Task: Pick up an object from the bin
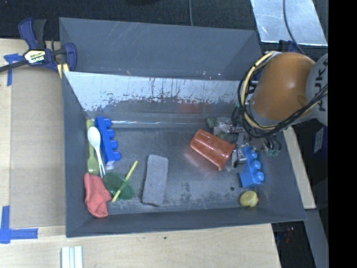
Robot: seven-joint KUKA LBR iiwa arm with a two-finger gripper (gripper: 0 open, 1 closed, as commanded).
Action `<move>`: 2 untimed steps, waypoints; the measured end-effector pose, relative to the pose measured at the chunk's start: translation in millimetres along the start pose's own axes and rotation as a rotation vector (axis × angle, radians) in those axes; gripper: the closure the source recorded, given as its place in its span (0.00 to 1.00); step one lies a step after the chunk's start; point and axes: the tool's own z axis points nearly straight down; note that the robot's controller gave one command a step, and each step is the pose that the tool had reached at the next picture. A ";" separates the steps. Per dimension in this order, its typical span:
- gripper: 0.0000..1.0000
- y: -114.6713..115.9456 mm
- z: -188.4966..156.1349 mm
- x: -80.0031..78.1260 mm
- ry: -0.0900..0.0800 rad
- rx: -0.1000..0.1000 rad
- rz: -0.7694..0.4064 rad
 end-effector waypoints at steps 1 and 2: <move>0.00 3.2 15.0 9.7 -0.001 -0.001 -0.052; 0.00 10.3 38.6 -1.5 -0.001 -0.001 0.240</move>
Offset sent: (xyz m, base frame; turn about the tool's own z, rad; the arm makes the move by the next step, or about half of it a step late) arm 0.0057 0.0147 -0.0537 0.2149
